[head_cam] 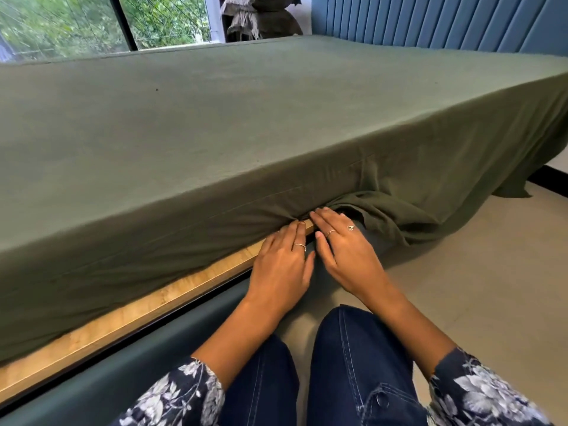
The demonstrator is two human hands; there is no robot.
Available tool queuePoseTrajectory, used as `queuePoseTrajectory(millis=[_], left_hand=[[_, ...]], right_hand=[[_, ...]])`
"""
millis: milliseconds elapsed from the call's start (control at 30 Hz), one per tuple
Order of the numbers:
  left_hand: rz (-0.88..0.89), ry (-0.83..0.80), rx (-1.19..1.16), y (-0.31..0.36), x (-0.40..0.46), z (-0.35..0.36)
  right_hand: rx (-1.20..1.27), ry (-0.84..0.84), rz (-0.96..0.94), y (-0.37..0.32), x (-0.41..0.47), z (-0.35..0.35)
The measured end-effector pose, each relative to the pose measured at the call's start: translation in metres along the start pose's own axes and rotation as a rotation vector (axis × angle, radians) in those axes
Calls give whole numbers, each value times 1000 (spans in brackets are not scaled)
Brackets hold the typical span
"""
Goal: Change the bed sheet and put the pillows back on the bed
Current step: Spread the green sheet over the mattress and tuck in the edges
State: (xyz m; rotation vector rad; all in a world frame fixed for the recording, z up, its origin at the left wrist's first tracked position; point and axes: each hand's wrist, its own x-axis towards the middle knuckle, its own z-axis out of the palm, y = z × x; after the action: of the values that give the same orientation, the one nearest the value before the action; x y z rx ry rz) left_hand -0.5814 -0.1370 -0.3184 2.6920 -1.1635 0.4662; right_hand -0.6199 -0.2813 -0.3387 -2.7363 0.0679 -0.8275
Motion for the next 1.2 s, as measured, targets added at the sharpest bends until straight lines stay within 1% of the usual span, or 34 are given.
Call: queuePoseTrajectory(millis=[133, 267, 367, 400, 433, 467, 500, 533, 567, 600, 633, 667, 700, 733, 767, 800, 833, 867, 933, 1067, 1200], left_hand=[[-36, -22, 1, 3, 12, 5], [-89, -94, -62, 9, 24, 7], [-111, -82, -46, 9, 28, 4], [-105, -101, -57, 9, 28, 2], [-93, -145, -57, 8, 28, 1], [-76, -154, -68, 6, 28, 1], [-74, -141, -89, 4, 28, 1], [-62, -138, -96, 2, 27, -2], [-51, -142, -111, -1, 27, -5], [-37, -152, -144, -4, 26, -7], [-12, -154, -182, -8, 26, -10], [3, -150, -217, -12, 23, -12], [14, -126, -240, -13, 21, -13], [23, -94, -248, -14, 19, -13], [28, -67, -248, -13, 19, -13], [32, -56, -246, -9, 20, -13], [49, -50, -244, -5, 22, -13], [79, -40, -242, 0, 26, -11], [127, -47, -241, 10, 34, -8], [172, -109, -189, 22, 51, 2], [194, -150, -145, 25, 62, 13]], right_hand=[[-77, -9, 3, 1, 13, 7], [-106, 2, 2, 5, 33, 8], [-51, -31, 107, 7, 40, 0], [-18, -81, 161, 10, 44, -6], [40, -166, 216, 14, 51, -13], [146, -285, 255, 19, 57, -23], [307, -420, 275, 22, 63, -33], [493, -513, 291, 23, 67, -44], [689, -525, 326, 24, 69, -52], [906, -435, 390, 26, 66, -57], [1114, -257, 511, 27, 61, -61], [1301, -28, 667, 29, 53, -61], [1354, 202, 805, 30, 42, -61], [1277, 370, 933, 33, 30, -56], [1119, 417, 1027, 36, 17, -50], [993, 395, 1092, 40, 6, -41], [920, 342, 1132, 43, -2, -31], [883, 303, 1132, 48, -6, -22], [798, 305, 1063, 50, -4, -8], [578, 422, 994, 54, 9, 3], [411, 535, 833, 56, 15, -2]])
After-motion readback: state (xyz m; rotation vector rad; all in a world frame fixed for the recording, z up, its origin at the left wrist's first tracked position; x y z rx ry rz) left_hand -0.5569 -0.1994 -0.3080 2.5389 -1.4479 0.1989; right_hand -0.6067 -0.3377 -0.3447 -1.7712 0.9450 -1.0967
